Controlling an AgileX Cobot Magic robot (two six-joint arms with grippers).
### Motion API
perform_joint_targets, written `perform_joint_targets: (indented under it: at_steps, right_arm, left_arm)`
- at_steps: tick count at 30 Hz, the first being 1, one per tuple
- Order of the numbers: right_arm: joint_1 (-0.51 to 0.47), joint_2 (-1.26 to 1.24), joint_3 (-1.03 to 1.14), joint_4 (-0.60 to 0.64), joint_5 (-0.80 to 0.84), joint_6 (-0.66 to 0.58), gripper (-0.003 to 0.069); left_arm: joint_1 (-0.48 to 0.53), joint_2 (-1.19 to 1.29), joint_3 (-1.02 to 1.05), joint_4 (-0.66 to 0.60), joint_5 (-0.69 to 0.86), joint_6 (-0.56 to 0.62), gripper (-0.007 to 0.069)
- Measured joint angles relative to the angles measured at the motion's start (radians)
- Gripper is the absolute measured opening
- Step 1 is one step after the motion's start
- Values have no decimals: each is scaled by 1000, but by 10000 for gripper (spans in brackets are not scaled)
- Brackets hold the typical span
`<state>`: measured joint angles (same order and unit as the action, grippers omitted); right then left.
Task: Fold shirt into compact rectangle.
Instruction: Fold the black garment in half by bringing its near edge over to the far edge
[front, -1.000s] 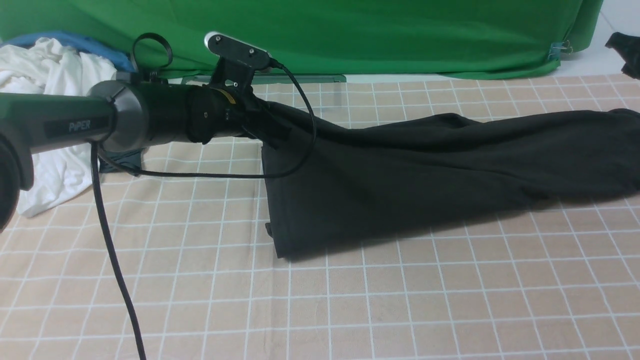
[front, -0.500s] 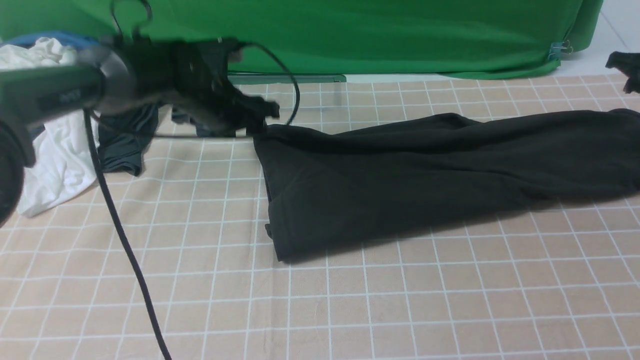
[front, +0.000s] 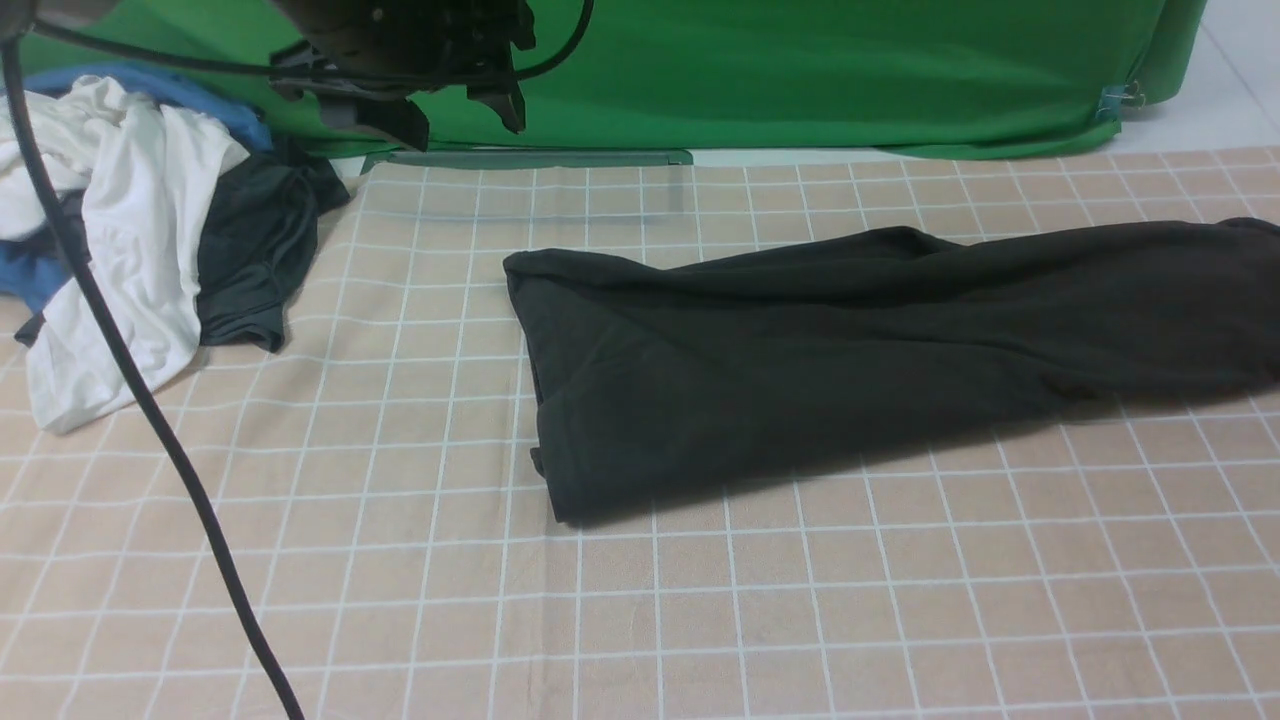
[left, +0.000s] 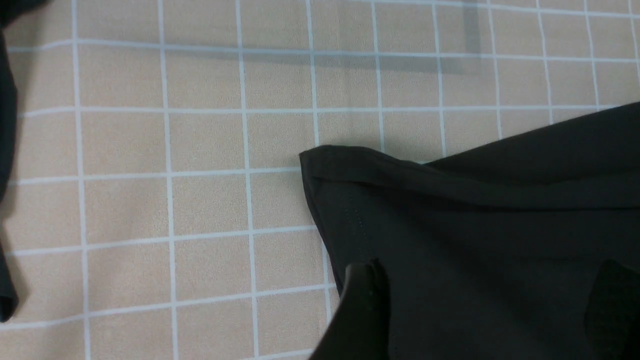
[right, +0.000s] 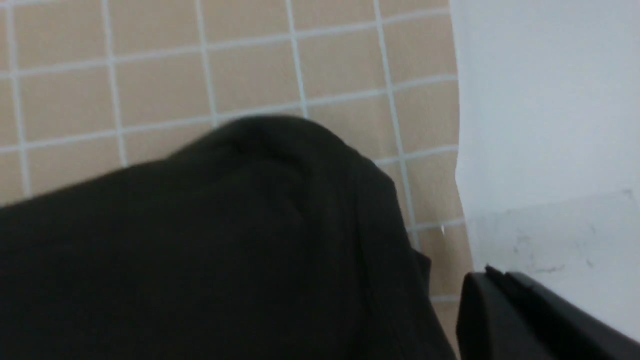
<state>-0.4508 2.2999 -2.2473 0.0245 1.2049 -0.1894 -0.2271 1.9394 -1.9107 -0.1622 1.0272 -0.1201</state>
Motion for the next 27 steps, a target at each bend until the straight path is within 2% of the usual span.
perform_joint_targets:
  at_steps: [3, 5, 6, 7, 9, 12, 18, 24, 27]
  right_arm:
    - [-38, 41, 16, 24, 8, -31, 87]
    - [-55, 67, 20, 39, 3, -36, 205]
    - [-55, 71, 20, 41, 2, -36, 236]
    - [-59, 79, 20, 44, -7, -38, 302]
    - [-58, 97, 20, 52, -47, -40, 501]
    - [-44, 111, 20, 58, -99, -72, 628]
    - [9, 122, 20, 64, -157, -167, 575]
    - [41, 138, 20, 72, -157, -200, 643]
    - [41, 151, 20, 61, -153, -210, 649]
  left_arm:
    - [0, 0, 0, -7, -2, 0, 542]
    - [0, 0, 0, -8, -3, 0, 542]
    - [0, 0, 0, -8, -3, 0, 542]
    - [0, 0, 0, -8, -7, 0, 542]
    - [0, 0, 0, -8, -21, 0, 542]
    - [1, 0, 0, -8, -41, 1, 542]
    - [1, 0, 0, -8, -50, 2, 542]
    - [1, 0, 0, -8, -54, 5, 542]
    - [1, 0, 0, -8, -54, 9, 542]
